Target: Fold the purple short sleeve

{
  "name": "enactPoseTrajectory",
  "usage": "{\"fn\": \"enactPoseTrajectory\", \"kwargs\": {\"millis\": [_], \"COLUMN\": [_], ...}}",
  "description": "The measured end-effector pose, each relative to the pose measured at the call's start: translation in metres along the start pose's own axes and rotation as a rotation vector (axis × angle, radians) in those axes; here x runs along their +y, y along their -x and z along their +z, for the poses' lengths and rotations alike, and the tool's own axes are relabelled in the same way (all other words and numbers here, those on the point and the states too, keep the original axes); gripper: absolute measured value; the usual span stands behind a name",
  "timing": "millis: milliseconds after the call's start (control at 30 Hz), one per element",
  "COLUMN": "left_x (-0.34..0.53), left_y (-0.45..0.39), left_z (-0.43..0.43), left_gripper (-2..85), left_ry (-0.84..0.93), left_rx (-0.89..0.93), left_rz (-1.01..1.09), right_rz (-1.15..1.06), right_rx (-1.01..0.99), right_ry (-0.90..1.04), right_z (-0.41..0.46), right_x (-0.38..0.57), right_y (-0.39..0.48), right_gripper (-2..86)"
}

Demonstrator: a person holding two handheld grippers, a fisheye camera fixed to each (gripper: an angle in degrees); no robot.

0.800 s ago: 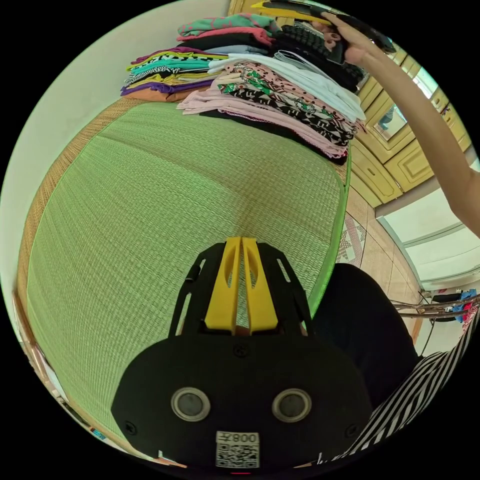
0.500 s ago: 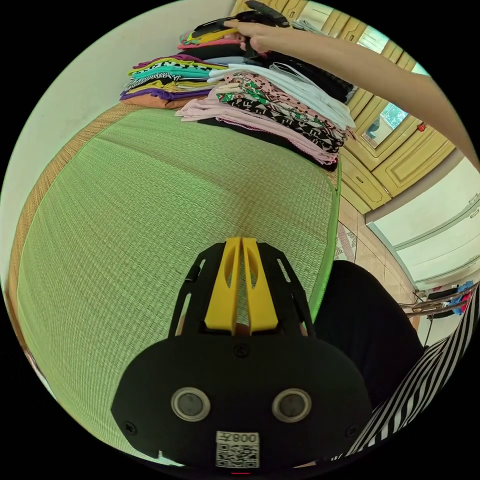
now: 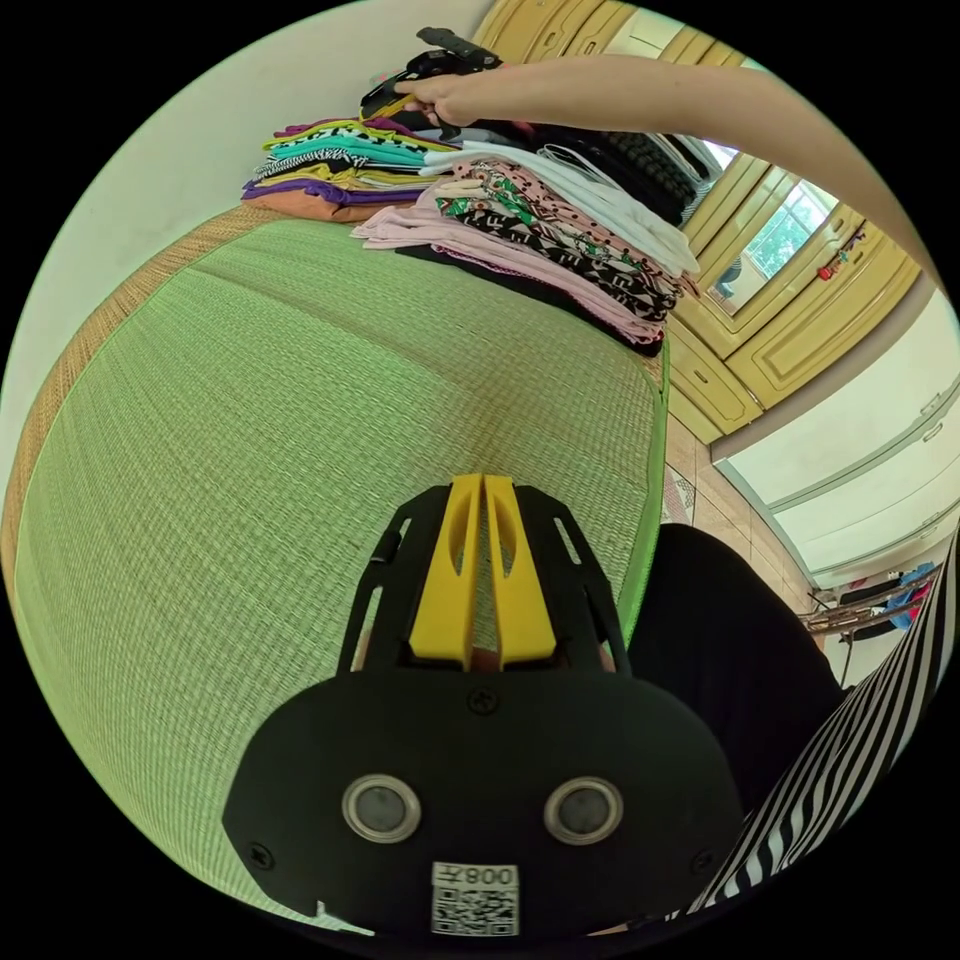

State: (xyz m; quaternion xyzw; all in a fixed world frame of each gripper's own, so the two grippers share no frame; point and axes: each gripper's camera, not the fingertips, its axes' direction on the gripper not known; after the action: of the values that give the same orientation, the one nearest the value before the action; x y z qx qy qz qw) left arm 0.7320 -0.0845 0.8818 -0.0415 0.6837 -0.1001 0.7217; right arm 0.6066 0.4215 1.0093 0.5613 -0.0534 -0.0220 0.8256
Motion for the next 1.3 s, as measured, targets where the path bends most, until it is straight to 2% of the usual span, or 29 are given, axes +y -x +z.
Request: {"fn": "enactPoseTrajectory", "kwargs": {"millis": [267, 467, 667, 933, 1167, 1300], "left_x": [-0.023, -0.030, -0.007, 0.100, 0.200, 0.241], "left_y": [-0.020, -0.029, -0.033, -0.070, -0.106, -0.123], "left_z": [-0.071, -0.168, -0.297, -0.467, -0.570, -0.612], "left_gripper": [0.1, 0.1, 0.1, 0.1, 0.5, 1.5], "left_ry": [-0.016, -0.127, -0.257, -0.324, -0.405, -0.449], "left_rx": [0.122, 0.146, 0.148, 0.081, 0.097, 0.177], "left_rz": [-0.094, -0.219, -0.373, -0.571, -0.749, -0.817], "right_rz": [0.072, -0.078, -0.233, -0.356, -0.324, -0.297], "right_rx": [-0.196, -0.430, -0.611, -0.808, -0.932, -0.910], "right_ry": [-0.128, -0.200, -0.114, 0.160, 0.307, 0.324], "right_z": [-0.043, -0.102, -0.118, -0.097, -0.100, -0.103], "right_x": [0.001, 0.015, 0.055, 0.183, 0.271, 0.299], "right_y": [-0.032, 0.001, 0.081, 0.194, 0.211, 0.196], "right_gripper": [0.8, 0.7, 0.6, 0.7, 0.7, 0.7]}}
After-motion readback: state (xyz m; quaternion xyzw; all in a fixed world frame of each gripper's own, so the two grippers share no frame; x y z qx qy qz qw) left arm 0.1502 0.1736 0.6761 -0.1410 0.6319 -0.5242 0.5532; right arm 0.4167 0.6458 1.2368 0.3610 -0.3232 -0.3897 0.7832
